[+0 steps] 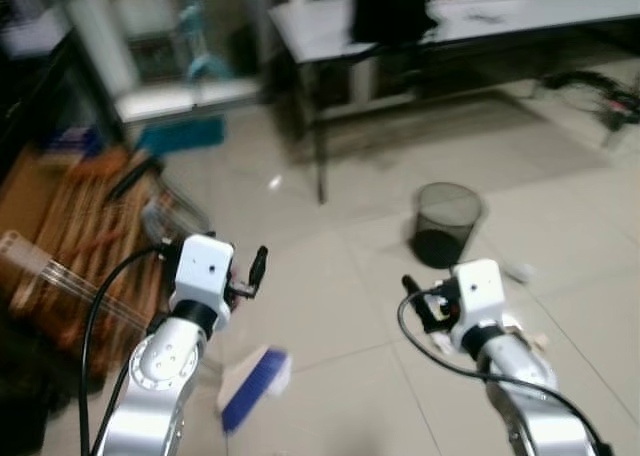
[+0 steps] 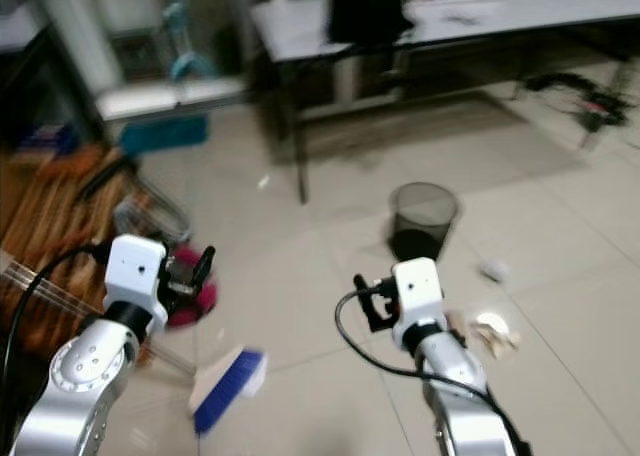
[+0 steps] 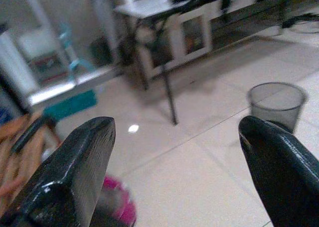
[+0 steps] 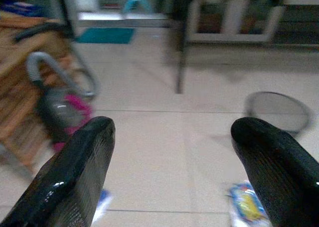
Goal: Sweep floor
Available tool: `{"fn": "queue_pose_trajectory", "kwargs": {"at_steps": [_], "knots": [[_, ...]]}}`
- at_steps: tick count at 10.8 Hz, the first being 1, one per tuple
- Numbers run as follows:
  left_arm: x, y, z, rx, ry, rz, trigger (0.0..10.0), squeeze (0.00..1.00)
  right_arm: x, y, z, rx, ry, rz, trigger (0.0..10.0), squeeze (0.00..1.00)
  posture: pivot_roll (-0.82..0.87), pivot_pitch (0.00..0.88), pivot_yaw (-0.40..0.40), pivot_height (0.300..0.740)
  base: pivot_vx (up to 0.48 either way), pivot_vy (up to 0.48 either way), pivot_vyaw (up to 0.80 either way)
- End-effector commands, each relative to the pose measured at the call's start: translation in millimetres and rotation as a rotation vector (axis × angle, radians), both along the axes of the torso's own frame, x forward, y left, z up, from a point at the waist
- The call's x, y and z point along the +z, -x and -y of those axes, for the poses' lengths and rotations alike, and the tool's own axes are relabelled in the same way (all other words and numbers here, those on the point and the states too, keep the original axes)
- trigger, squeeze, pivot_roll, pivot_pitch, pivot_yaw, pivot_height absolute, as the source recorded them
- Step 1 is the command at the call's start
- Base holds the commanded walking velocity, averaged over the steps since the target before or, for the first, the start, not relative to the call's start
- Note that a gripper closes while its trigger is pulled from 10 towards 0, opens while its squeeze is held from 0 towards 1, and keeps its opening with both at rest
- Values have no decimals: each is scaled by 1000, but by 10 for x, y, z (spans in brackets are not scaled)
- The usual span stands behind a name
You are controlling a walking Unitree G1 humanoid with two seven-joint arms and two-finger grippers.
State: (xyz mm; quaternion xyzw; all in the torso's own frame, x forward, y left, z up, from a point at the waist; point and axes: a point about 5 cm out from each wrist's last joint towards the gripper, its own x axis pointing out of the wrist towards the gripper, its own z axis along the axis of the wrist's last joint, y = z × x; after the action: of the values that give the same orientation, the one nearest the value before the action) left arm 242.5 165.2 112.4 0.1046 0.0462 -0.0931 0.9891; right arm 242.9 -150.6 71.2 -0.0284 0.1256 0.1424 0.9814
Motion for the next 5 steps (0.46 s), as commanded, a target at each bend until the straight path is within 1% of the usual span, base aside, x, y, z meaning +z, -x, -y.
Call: {"fn": "queue_pose_trajectory", "kwargs": {"at_steps": [1, 5], "knots": [[40, -18, 16, -5, 15, 12, 10000, 0, 14, 3, 9, 7, -1, 8, 10000, 0, -50, 0, 66, 740, 0, 0, 800], [45, -13, 16, -3, 22, 14, 10000, 0, 3, -9, 26, 8, 1, 7, 10000, 0, -44, 0, 60, 740, 0, 313, 800]]}}
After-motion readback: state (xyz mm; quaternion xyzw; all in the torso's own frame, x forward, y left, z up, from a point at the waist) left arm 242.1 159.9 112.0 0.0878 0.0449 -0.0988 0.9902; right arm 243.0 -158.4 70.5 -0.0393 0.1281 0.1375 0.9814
